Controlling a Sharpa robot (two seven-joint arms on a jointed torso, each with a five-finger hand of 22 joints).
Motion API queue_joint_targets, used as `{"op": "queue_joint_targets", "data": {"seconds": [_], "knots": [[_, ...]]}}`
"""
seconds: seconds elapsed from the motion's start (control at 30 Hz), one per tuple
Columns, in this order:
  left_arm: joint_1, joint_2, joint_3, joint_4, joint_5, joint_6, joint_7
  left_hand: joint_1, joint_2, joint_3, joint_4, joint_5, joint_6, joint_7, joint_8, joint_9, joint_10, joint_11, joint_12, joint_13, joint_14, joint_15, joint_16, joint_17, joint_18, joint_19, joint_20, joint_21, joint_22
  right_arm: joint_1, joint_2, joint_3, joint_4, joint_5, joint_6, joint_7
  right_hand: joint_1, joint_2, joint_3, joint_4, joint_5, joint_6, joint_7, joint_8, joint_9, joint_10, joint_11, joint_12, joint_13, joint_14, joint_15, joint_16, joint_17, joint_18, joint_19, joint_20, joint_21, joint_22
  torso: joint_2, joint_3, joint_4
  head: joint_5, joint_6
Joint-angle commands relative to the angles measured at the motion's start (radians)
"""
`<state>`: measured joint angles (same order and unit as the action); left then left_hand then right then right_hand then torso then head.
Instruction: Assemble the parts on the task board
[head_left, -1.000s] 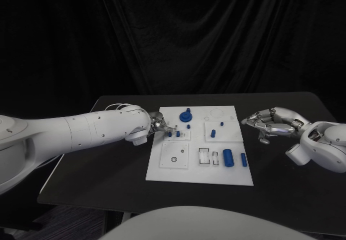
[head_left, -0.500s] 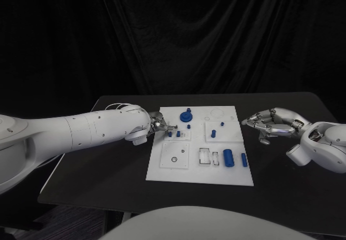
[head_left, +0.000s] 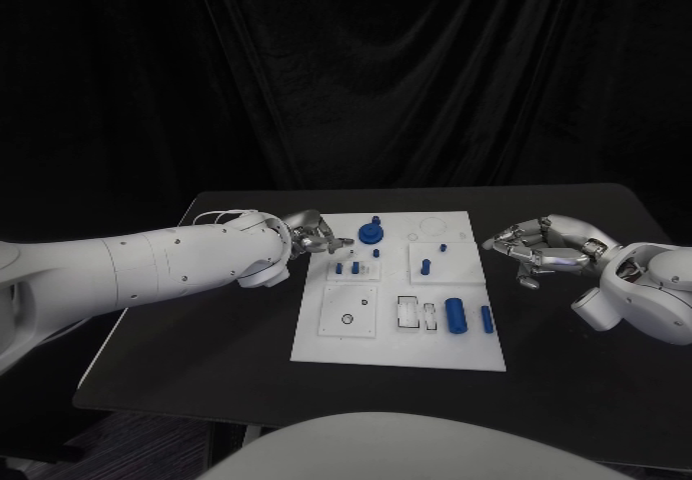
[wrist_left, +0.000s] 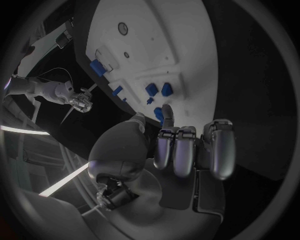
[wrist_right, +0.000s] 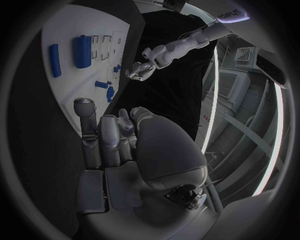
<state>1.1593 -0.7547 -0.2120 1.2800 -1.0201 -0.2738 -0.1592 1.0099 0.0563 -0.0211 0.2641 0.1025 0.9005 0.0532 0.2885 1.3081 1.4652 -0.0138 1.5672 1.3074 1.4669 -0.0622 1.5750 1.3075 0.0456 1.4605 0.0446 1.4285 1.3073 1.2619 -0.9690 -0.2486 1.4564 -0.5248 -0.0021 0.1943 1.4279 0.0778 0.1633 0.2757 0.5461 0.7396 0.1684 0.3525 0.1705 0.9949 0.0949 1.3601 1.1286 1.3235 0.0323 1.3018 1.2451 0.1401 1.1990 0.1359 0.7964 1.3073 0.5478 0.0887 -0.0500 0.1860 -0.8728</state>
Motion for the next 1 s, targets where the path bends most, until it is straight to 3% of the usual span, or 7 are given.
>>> {"op": "queue_joint_targets", "data": {"seconds": [0.03, 0.23, 0.33, 0.5, 0.57, 0.7, 1.0], "knots": [[0.040, -0.013, 0.003, 0.025, -0.049, -0.169, 0.192, 0.081, 0.005, -0.008, -0.014, 0.037, -0.098, 0.026, -0.019, 0.023, 0.106, 0.019, 0.004, 0.263, 0.104, 0.012, -0.004, 0.263, 0.004, -0.006, 0.012, -0.018, 0.137, -0.002, 0.000, 0.001, 0.000, -0.010, 0.004, -0.017, 0.006, -0.003, 0.002, 0.003, 0.005, -0.006, 0.002, 0.006, -0.001, -0.004, 0.000, -0.004, -0.002, -0.007, -0.002, -0.002, -0.001, 0.008, -0.009, 0.001, -0.003, 0.067, 0.000, -0.0001, -0.0004, -0.002, 0.000], [0.092, -0.023, 0.003, 0.042, -0.053, -0.109, 0.266, 0.153, 0.016, -0.020, -0.021, 0.045, -0.144, 0.045, -0.008, 0.022, 0.092, 0.040, -0.010, 0.253, 0.104, 0.034, -0.004, 0.263, 0.014, -0.044, 0.034, -0.055, 0.118, -0.002, 0.003, 0.001, -0.002, -0.012, 0.005, -0.019, 0.006, -0.003, 0.002, 0.003, 0.005, -0.006, 0.002, 0.006, -0.001, -0.004, 0.000, -0.004, -0.002, -0.007, -0.002, -0.002, -0.001, 0.008, -0.009, 0.001, -0.003, 0.067, -0.002, 0.0003, -0.0013, -0.001, 0.000], [0.107, -0.016, 0.002, 0.036, -0.054, -0.027, 0.280, 0.245, 0.026, 0.004, -0.063, 0.045, -0.206, 0.068, -0.029, 0.010, -0.076, 0.061, -0.161, 0.146, 0.104, 0.054, -0.004, 0.263, 0.027, -0.099, 0.051, -0.107, 0.091, -0.002, 0.005, 0.001, -0.003, -0.012, 0.005, -0.019, 0.005, -0.004, 0.002, 0.005, 0.005, -0.006, 0.002, 0.006, -0.001, -0.006, 0.000, -0.004, -0.003, -0.008, -0.001, -0.003, -0.003, 0.008, -0.008, 0.001, -0.003, 0.067, -0.003, 0.0022, -0.0051, 0.002, 0.000], [0.115, 0.016, 0.001, 0.003, -0.055, 0.070, 0.301, 0.349, 0.029, 0.043, -0.095, 0.042, -0.302, 0.099, -0.063, -0.043, -0.704, 0.095, -0.730, -0.217, 0.040, 0.079, -0.044, 0.198, 0.038, -0.177, 0.081, -0.165, 0.077, -0.002, 0.009, 0.001, -0.005, -0.013, 0.007, -0.017, 0.005, -0.004, 0.002, 0.005, 0.005, -0.006, 0.002, 0.006, -0.001, -0.006, 0.000, -0.004, -0.003, -0.008, -0.001, -0.003, -0.003, 0.008, -0.008, 0.001, -0.003, 0.067, 0.001, 0.0014, -0.0020, -0.005, 0.000], [0.113, 0.039, 0.001, -0.023, -0.055, 0.099, 0.318, 0.393, 0.023, 0.070, -0.109, 0.051, -0.307, 0.106, -0.086, -0.095, -0.796, 0.111, -0.829, -0.277, -0.006, 0.098, -0.075, 0.147, 0.037, -0.182, 0.092, -0.165, 0.083, -0.002, 0.010, 0.001, -0.005, -0.013, 0.008, -0.016, 0.005, -0.005, 0.001, 0.005, 0.005, -0.005, 0.002, 0.007, -0.001, -0.009, 0.000, -0.006, -0.006, -0.008, -0.001, -0.003, -0.003, 0.008, -0.009, 0.001, -0.004, 0.067, 0.002, 0.0008, 0.0015, -0.008, 0.000], [0.097, 0.079, 0.001, -0.075, -0.109, 0.114, 0.360, 0.553, -0.020, 0.255, -0.206, 0.080, -0.247, 0.123, -0.172, -0.325, -0.805, 0.137, -1.026, -0.493, -0.017, 0.111, -0.090, 0.112, 0.038, -0.169, 0.117, -0.150, 0.103, -0.002, 0.010, 0.001, -0.004, -0.013, 0.008, -0.014, 0.005, -0.005, 0.001, 0.006, 0.006, -0.006, 0.002, 0.007, -0.001, -0.011, 0.000, -0.006, -0.007, -0.008, -0.001, -0.003, -0.003, 0.008, -0.010, 0.001, -0.005, 0.066, 0.001, 0.0021, -0.0001, -0.011, 0.000], [0.047, 0.170, 0.001, -0.188, -0.324, 0.086, 0.425, 0.539, -0.135, 0.384, -0.230, 0.058, -0.217, 0.041, -0.226, -0.637, -0.800, 0.116, -1.189, -0.748, -0.045, 0.072, -0.140, 0.008, 0.055, -0.181, 0.076, -0.219, 0.071, -0.003, 0.006, 0.001, 0.001, -0.013, 0.006, -0.012, 0.005, -0.006, 0.001, 0.006, 0.006, -0.006, 0.002, 0.007, -0.001, -0.012, 0.000, -0.007, -0.008, -0.009, -0.001, -0.003, -0.004, 0.008, -0.009, 0.001, -0.005, 0.066, 0.005, -0.0015, -0.0016, -0.020, 0.000]]}}
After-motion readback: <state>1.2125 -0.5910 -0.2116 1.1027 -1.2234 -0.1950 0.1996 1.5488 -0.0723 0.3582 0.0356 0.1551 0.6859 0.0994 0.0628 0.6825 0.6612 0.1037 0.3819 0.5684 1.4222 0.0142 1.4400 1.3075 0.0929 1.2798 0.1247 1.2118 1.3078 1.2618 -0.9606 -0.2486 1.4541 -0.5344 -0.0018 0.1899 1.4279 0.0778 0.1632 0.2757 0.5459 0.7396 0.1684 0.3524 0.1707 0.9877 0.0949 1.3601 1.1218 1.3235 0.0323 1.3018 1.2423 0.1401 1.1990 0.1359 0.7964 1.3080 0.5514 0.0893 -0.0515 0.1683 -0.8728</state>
